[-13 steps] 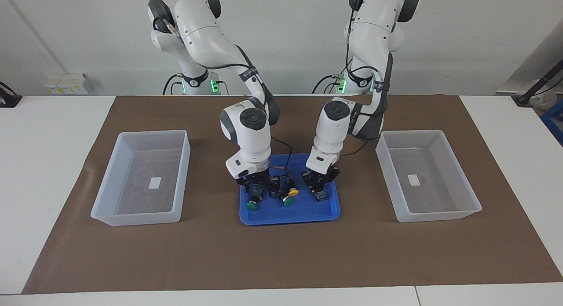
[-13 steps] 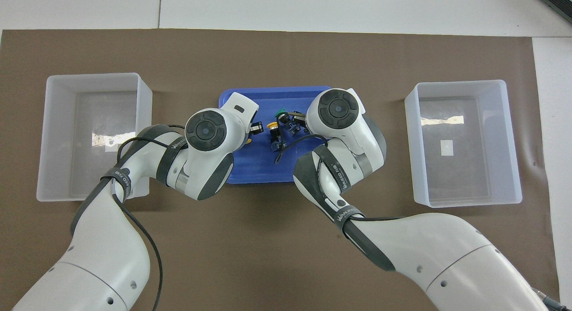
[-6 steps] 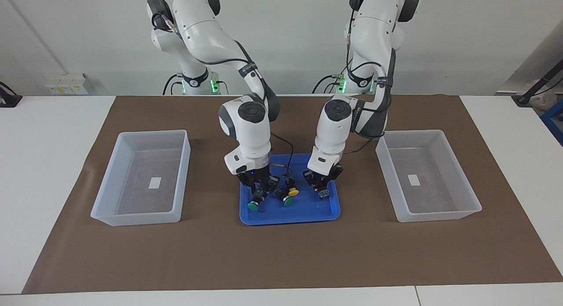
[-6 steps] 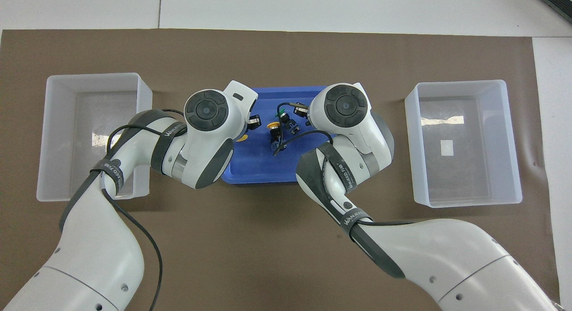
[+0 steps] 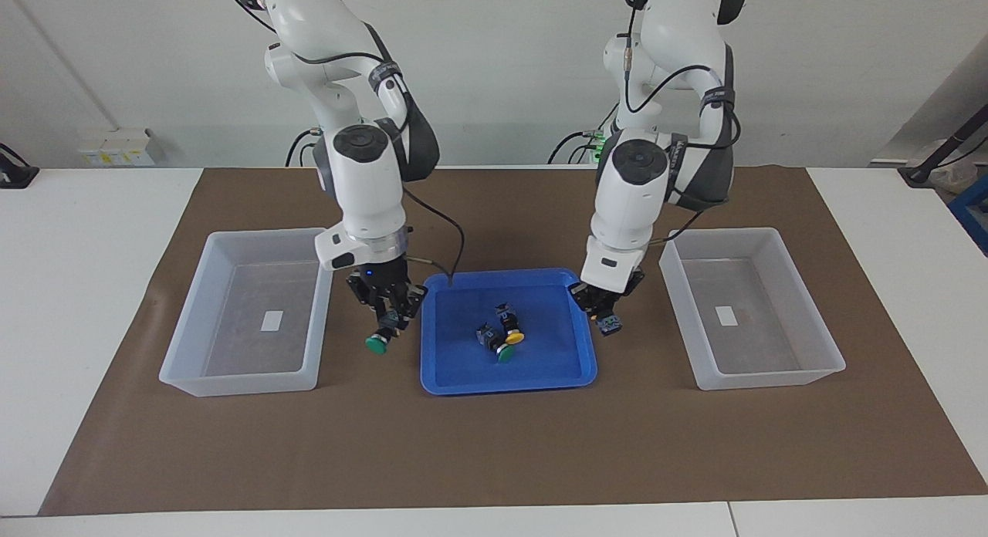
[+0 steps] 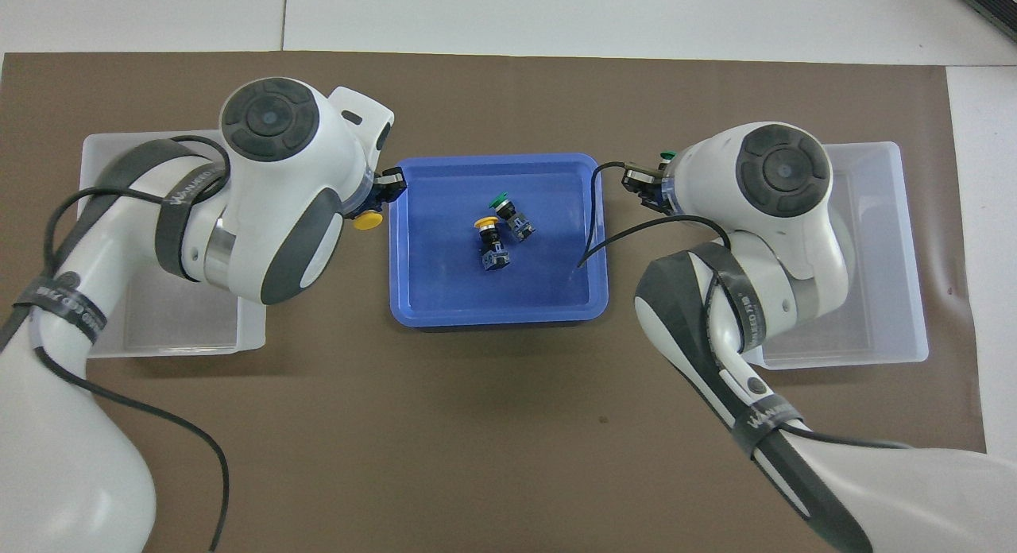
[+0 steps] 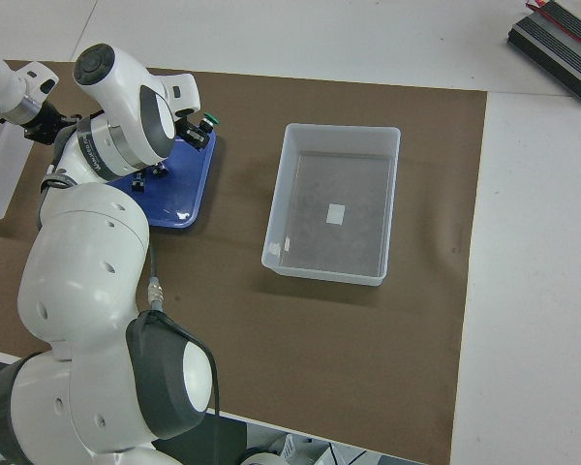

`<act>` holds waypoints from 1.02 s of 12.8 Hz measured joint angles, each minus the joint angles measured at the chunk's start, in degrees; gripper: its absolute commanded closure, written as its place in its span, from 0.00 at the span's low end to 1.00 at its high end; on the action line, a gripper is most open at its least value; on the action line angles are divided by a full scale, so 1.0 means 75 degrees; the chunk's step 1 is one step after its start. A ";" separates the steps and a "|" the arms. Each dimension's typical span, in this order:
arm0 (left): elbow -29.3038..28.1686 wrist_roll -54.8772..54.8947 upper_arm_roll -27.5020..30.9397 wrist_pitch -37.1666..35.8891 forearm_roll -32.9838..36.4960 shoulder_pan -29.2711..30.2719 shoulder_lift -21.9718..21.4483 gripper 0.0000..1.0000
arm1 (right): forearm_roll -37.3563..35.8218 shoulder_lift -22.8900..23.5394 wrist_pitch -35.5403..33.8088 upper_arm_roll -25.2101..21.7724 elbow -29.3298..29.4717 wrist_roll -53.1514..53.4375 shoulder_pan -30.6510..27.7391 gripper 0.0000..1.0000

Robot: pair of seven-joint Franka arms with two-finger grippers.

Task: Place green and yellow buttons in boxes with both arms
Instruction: 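Carry the yellow button into the left bin while the right carries green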

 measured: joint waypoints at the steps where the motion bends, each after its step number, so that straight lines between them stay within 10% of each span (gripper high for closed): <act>1: 0.0000 0.0392 0.0010 -0.0258 0.0003 0.0254 -0.0199 1.00 | 0.0000 -0.0293 -0.0059 -0.0003 -0.0349 -0.0484 -0.0276 1.00; 8: -0.0489 0.4232 0.0033 -0.0435 -0.0398 0.2696 -0.0423 1.00 | 0.0632 -0.0909 -0.0123 -0.0019 -0.1560 -0.4201 -0.2240 1.00; 13: -0.1983 0.5059 -0.0060 0.1526 -0.0495 0.3217 -0.0514 1.00 | 0.0668 -0.0626 0.0349 -0.0023 -0.2083 -0.5997 -0.3268 1.00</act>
